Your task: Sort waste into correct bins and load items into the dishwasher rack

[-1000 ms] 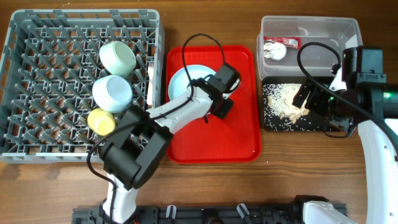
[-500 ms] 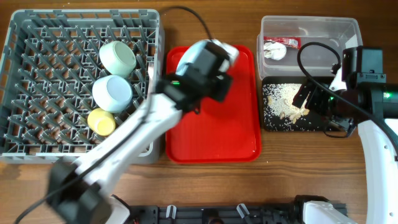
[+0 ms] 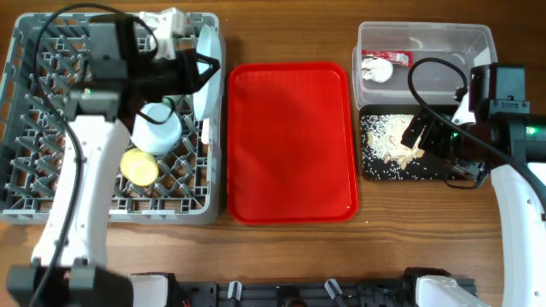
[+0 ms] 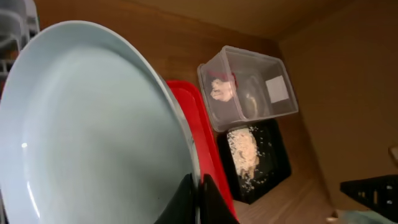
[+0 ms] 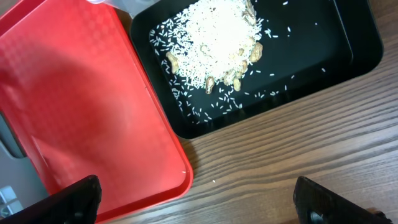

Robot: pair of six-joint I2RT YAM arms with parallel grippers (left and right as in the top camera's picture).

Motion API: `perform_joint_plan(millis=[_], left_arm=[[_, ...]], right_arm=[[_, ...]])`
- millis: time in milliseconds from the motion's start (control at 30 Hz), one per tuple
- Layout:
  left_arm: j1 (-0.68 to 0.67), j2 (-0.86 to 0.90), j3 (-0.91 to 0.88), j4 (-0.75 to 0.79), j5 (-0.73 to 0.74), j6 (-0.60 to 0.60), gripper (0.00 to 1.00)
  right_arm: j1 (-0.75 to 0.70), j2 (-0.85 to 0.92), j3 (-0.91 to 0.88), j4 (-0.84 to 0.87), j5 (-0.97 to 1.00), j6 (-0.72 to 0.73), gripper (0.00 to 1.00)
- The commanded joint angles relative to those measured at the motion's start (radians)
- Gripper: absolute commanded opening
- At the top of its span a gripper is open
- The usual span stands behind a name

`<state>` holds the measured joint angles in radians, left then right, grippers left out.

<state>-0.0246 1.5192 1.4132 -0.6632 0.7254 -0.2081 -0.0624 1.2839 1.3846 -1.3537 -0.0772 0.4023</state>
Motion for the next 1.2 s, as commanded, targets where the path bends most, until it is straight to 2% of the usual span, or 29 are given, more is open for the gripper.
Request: perform_joint_plan(millis=[0,133,167,233,267,367,433,533,600,700,767,800,933,1067,1167], left_arm=[[0.068,0.097,0.011,-0.001,0.192,-0.014,0.04],[0.103,0.179,0.011,0.000,0.227,-0.013,0.04],[0.111,0.192,0.011,0.003,0.212,-0.012,0.09],[0.127,0.196,0.011,0.004,0.175,-0.011,0.79],[0.135,0.192,0.011,0.003,0.175,-0.010,0.98],[0.164,0.154,0.011,-0.008,0.121,-0.010,1.00],[0.169,0.108,0.011,-0.036,-0.005,-0.010,1.00],[0.161,0.032,0.011,-0.120,-0.203,-0.010,1.00],[0.138,-0.019,0.011,-0.232,-0.370,-0.010,1.00],[0.103,-0.042,0.011,-0.341,-0.545,-0.016,1.00],[0.074,-0.040,0.011,-0.422,-0.711,-0.117,1.00],[0.066,-0.039,0.011,-0.445,-0.747,-0.151,1.00],[0.042,-0.038,0.011,-0.521,-0.761,-0.171,1.00],[0.013,-0.038,0.010,-0.648,-0.761,-0.163,1.00],[-0.022,-0.057,-0.005,-0.685,-0.760,-0.163,1.00]], right_arm=[[-0.001,-0.011,0.010,0.002,0.002,-0.010,1.00],[-0.001,-0.011,0.010,0.002,0.002,-0.010,1.00],[-0.001,-0.011,0.010,0.002,0.002,-0.010,1.00],[-0.001,-0.011,0.010,0.002,0.002,-0.011,1.00],[-0.001,-0.011,0.010,0.003,0.002,-0.012,1.00],[-0.001,-0.011,0.010,0.003,0.002,-0.037,1.00],[-0.001,-0.011,0.010,0.006,-0.011,-0.056,1.00],[0.000,-0.011,0.010,0.053,-0.184,-0.171,1.00],[0.013,-0.011,0.010,0.105,-0.294,-0.238,1.00],[0.076,-0.011,0.010,0.177,-0.298,-0.243,1.00],[0.150,-0.008,0.010,0.246,-0.293,-0.239,1.00],[0.185,-0.003,0.010,0.276,-0.258,-0.213,1.00],[0.251,0.066,0.010,0.308,-0.175,-0.179,1.00],[0.251,0.194,0.010,0.175,-0.158,-0.129,1.00],[0.251,0.194,0.008,0.141,-0.121,-0.111,1.00]])
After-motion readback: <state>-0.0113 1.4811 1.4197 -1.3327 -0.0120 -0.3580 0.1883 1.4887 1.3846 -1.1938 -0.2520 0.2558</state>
